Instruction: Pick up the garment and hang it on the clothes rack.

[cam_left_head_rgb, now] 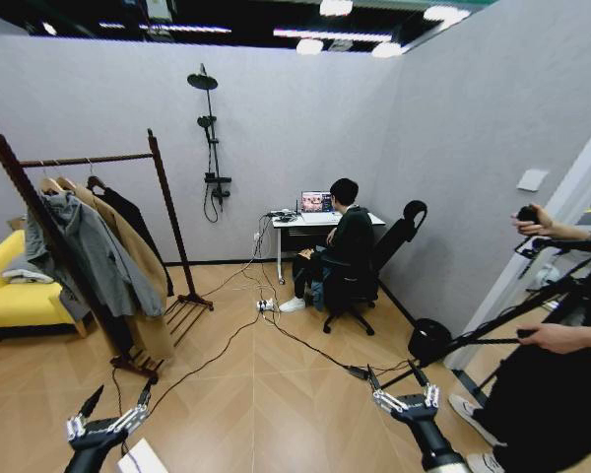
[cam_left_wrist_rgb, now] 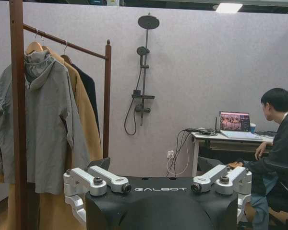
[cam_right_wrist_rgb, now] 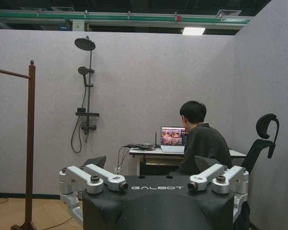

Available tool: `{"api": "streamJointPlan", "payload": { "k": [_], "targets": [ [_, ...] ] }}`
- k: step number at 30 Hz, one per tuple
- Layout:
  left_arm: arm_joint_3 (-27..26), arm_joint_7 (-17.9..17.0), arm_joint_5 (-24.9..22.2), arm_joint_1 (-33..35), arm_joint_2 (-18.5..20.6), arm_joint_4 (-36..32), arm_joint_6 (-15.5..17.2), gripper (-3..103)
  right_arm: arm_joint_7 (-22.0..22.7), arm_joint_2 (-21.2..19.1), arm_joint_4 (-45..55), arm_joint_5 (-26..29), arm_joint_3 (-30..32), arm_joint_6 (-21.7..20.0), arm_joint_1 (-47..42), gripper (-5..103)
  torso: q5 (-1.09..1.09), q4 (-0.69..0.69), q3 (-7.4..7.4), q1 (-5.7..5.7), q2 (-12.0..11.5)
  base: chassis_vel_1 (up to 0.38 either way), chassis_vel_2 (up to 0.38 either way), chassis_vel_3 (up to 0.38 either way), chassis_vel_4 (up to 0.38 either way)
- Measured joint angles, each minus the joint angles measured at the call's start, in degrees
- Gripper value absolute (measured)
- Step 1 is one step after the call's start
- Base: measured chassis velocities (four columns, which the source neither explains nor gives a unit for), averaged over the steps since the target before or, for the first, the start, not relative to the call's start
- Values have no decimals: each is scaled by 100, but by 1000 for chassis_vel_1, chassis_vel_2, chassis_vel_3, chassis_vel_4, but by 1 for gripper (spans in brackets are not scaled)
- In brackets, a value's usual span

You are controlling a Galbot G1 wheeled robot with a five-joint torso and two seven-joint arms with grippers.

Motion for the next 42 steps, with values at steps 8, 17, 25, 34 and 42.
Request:
{"api": "streamJointPlan", "payload": {
  "k": [8,17,25,34,42],
  "targets": [
    [0,0,0,1,0,0,0,100,0,0,0,0,0,0,-3,100,0,0,-3,-7,5,0,0,0,0],
    [0,0,0,1,0,0,0,100,0,0,0,0,0,0,-3,100,0,0,-2,-6,4,0,0,0,0],
    [0,0,0,1,0,0,0,100,0,0,0,0,0,0,-3,100,1,0,-2,-6,4,0,0,0,0],
    [0,0,0,1,0,0,0,100,0,0,0,0,0,0,-3,100,1,0,-2,-5,4,0,0,0,0],
    [0,0,0,1,0,0,0,100,0,0,0,0,0,0,-3,100,1,0,-2,-5,4,0,0,0,0]
  ]
}}
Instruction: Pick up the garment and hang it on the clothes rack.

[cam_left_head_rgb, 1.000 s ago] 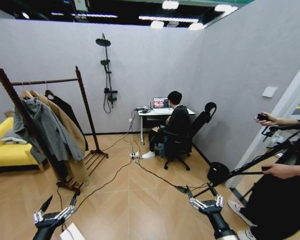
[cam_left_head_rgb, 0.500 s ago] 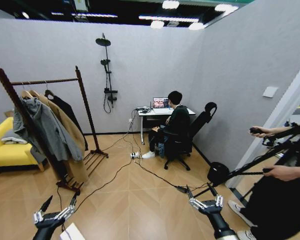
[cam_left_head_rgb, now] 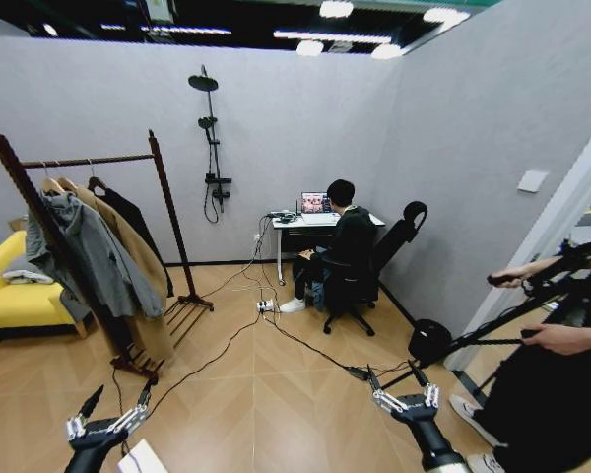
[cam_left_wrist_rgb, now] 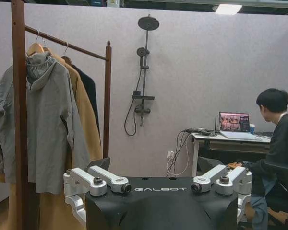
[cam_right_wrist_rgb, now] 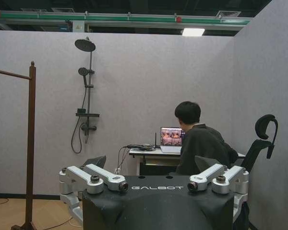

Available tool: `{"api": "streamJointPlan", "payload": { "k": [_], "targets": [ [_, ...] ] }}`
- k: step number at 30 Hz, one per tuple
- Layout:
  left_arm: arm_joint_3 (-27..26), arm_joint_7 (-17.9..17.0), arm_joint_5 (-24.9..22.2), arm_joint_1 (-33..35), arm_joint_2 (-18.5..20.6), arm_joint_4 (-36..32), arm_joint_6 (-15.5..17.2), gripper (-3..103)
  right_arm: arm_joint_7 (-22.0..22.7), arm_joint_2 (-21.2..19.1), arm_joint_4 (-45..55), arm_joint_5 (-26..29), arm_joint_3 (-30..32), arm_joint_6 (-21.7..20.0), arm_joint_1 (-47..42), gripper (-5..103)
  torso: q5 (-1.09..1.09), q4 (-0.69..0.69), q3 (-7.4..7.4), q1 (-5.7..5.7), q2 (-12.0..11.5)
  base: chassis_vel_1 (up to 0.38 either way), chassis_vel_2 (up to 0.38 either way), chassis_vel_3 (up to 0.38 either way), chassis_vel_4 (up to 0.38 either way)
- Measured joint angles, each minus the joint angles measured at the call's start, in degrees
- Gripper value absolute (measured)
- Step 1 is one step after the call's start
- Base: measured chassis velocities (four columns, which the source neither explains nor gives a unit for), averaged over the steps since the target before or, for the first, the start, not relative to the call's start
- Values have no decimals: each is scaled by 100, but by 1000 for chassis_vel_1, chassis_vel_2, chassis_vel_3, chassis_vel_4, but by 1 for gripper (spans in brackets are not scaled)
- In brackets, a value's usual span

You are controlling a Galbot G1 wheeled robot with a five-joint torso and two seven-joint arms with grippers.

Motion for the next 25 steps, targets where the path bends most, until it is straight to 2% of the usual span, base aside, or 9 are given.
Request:
{"api": "streamJointPlan", "payload": {
  "k": [25],
  "targets": [
    [0,0,0,0,0,0,0,100,0,0,0,0,0,0,0,100,0,0,0,0,0,0,0,0,0]
  ]
}}
